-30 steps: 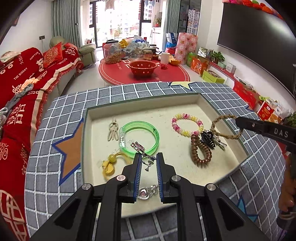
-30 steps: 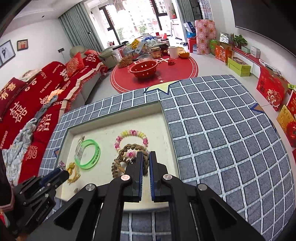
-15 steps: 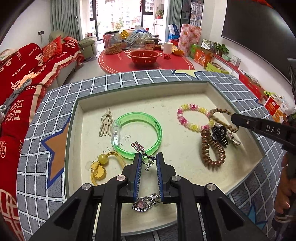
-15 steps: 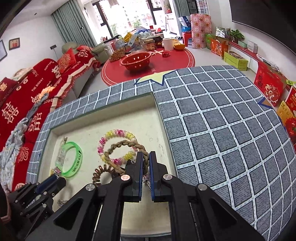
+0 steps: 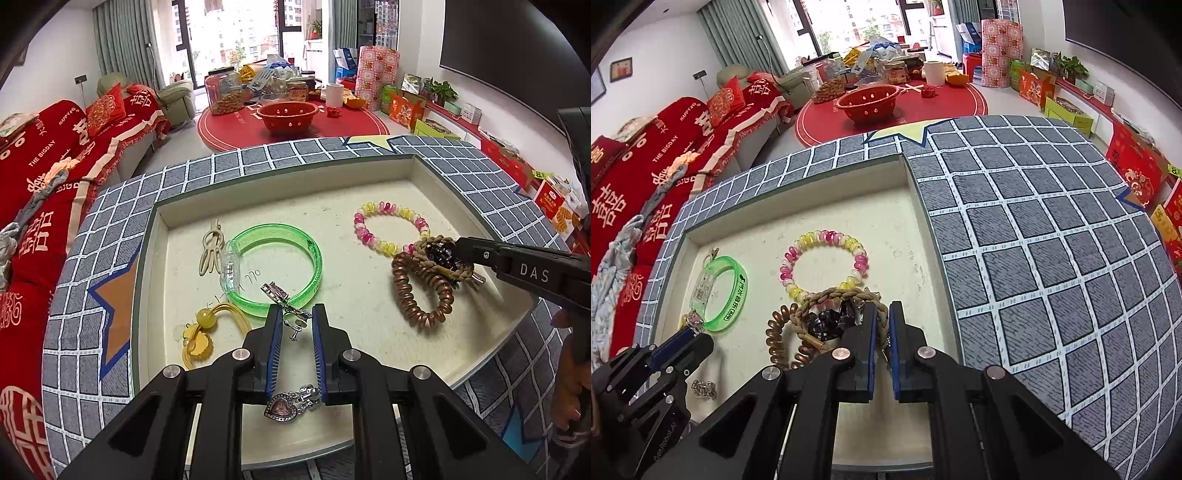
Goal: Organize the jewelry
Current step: 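Carry pink heart pendant into tray with left tool while right tool releases braided bracelet, then open the left tool to drop the pink heart pendant in the tray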
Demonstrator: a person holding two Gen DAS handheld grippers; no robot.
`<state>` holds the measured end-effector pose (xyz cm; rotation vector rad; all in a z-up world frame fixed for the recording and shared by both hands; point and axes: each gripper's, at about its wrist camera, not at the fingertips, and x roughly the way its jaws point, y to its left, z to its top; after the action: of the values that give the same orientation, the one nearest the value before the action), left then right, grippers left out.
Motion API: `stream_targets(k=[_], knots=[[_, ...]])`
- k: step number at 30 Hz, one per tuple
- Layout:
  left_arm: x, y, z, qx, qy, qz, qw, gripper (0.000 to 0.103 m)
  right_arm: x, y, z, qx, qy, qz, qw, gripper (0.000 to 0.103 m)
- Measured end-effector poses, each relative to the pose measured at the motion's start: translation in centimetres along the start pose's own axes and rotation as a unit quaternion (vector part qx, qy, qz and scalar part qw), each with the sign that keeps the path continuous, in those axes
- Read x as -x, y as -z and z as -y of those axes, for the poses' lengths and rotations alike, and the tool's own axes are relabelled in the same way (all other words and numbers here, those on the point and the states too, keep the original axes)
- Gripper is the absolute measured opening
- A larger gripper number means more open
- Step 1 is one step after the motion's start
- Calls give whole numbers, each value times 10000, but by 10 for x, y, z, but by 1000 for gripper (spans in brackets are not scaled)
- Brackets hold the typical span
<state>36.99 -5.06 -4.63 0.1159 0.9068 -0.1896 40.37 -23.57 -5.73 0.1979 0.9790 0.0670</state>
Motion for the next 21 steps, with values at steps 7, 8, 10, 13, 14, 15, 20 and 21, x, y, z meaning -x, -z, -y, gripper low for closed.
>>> stream_targets(k=[7, 8, 10, 13, 14, 15, 20, 21], knots=[[3, 0, -1, -1, -38, 12, 10000, 29, 3, 2, -1, -38, -141, -62, 9999, 46], [3, 1, -1, -3, -49, 16, 10000, 29, 5, 3, -1, -62, -180, -27, 9998, 57], [4, 1, -1, 8, -52, 26, 10000, 29, 11, 5, -4, -13, -268, 67, 9996, 61], [8, -1, -3, 72, -12, 64, 10000, 29, 18, 7, -10, 45, -347, 120, 9993, 61], [9, -1, -4, 87, -8, 80, 9999, 30, 22, 7, -11, 40, -370, 159, 9992, 61], [10, -1, -5, 104, -8, 103, 9999, 30, 25, 8, -12, 27, -393, 188, 9990, 61], [11, -6, -13, 230, -180, 87, 9995, 30, 43, 13, -11, -34, -444, 323, 9985, 62], [10, -7, -14, 256, -241, 72, 9994, 30, 45, 13, -11, -42, -449, 333, 9984, 62]])
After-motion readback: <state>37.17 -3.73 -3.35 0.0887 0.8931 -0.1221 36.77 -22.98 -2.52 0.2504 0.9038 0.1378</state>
